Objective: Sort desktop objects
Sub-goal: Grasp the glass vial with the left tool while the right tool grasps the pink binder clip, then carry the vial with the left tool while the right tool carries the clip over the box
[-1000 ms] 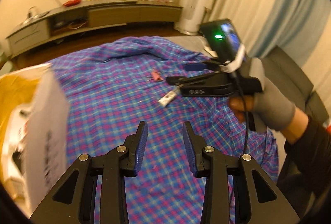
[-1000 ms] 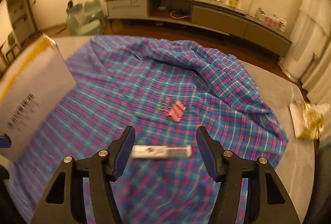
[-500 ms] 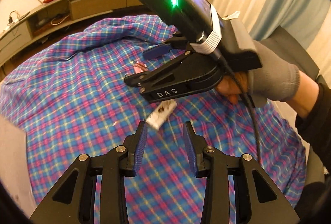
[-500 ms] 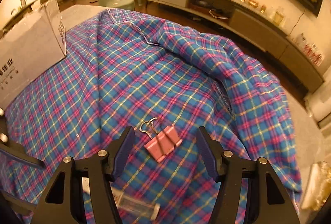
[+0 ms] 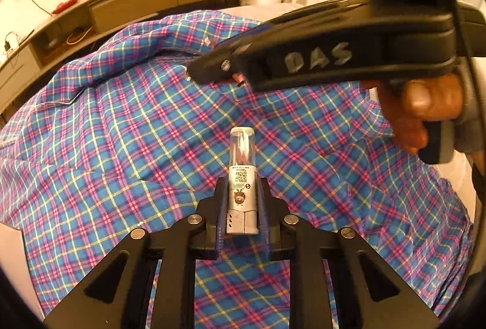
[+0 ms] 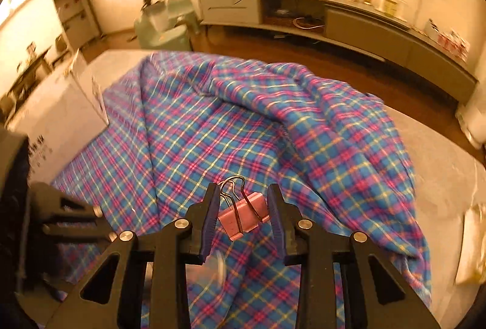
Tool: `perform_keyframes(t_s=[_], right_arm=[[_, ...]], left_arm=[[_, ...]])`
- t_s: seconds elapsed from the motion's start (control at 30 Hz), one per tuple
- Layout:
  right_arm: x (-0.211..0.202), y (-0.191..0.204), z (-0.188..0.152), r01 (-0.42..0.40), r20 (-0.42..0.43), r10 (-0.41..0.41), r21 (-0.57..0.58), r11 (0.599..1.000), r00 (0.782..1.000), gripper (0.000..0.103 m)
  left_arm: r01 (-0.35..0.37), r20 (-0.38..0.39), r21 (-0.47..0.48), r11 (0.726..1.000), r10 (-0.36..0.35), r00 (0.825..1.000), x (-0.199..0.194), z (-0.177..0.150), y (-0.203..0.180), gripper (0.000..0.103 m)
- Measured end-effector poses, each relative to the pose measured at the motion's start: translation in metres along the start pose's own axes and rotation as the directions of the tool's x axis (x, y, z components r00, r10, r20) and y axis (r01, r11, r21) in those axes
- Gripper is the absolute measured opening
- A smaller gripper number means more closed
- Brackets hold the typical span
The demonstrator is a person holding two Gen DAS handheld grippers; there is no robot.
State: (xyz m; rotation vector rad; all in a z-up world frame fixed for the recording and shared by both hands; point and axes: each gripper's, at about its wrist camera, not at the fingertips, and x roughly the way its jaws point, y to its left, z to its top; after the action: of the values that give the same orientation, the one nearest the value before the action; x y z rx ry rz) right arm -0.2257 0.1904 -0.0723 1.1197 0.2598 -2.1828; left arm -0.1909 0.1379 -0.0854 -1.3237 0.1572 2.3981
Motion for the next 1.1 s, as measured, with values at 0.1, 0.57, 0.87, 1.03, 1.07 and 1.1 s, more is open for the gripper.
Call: perform_keyframes(t_s=[0.1,0.57,0.87,1.03,1.07,1.1], right_arm=[[-0.013,-0.002,-0.005,0.011,0.006,-0.012,0.042,0.999,1.0,0.034],[-0.069,0.057,-0.042,0.077,0.002,-0.077,0.057,0.995,0.997,0.034],[-0.105,0.134,-0.051,0.087,0.022,-0.087,0.002,0.996,0.996,0.034],[-0.115,0.178,-0.055,0.092,0.023,-0.091,-0.041,0.995,0.996,0.034],[-0.117,0.186,-0.056,0.092,0.022,-0.091,-0.045,0.995,0.996,0.034],[-0.118,0.193,-0.058,0.092,0.021,-0.091,-0.048,0.995,0.996,0.034]], left_arm=[[-0.006,0.011,-0.011,1.0,0.006,1.0,-0.009,-0.003,-0.006,0.02],[0.004,0.12,-0.143,0.99,0.013,0.993,-0.114,-0.033,0.0,0.02],[-0.009,0.18,-0.213,0.977,0.048,0.982,-0.171,-0.062,0.026,0.02],[-0.01,0.207,-0.233,0.972,0.06,0.976,-0.198,-0.084,0.034,0.02],[-0.01,0.214,-0.24,0.971,0.063,0.975,-0.205,-0.091,0.036,0.02],[-0.01,0.218,-0.244,0.97,0.065,0.974,-0.21,-0.095,0.038,0.02]])
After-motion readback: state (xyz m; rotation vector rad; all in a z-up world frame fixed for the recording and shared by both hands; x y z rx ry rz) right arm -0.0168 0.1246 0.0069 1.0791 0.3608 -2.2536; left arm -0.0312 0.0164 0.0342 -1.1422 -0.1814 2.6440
